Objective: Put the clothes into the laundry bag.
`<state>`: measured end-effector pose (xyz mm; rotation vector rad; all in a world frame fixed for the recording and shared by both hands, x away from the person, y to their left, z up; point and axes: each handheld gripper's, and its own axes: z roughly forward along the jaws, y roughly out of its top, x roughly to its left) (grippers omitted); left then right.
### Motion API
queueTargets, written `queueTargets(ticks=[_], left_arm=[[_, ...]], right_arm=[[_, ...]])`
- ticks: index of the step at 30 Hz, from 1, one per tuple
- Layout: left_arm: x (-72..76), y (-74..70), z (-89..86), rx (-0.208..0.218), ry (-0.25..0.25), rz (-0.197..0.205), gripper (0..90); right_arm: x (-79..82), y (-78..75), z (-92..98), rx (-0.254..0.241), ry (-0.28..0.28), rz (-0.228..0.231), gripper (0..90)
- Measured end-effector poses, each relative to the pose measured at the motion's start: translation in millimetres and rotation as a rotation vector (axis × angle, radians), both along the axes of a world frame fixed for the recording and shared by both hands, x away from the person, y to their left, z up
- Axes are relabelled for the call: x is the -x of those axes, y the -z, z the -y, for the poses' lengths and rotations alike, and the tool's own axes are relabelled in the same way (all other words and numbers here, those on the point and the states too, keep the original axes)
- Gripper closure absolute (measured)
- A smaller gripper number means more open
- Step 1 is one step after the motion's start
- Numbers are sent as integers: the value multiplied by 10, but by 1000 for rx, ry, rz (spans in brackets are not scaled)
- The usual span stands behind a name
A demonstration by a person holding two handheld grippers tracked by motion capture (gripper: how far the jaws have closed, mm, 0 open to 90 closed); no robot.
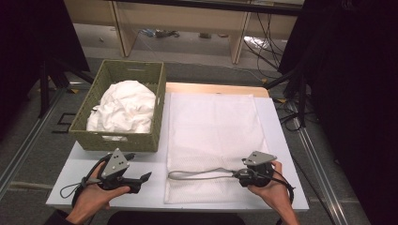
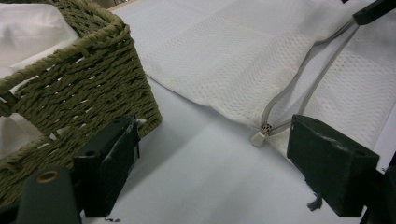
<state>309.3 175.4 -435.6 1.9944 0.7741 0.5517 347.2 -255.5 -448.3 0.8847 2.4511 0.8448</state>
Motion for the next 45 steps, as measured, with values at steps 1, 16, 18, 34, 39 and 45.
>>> queueTargets(ticks=[1,16,18,34,39,45], left_arm=[[0,2,4,-4,1,-2,167],[10,16,19,-7,11,-13,176],[10,16,22,-6,10,-14,180],[-15,-51,1,114,13,-72,182],[-59,-144,-66,92,-40,-17,189],[-194,-366,-141,64,-85,34,184]], right_arm=[[-49,13,-19,14,-25,-2,499],[-337,207,-364,134,-98,-64,709],[-399,183,-349,188,-116,-53,790],[-505,110,-423,155,-86,-42,893],[-492,-46,-402,129,-90,20,894],[-475,-282,-389,98,-71,92,895]])
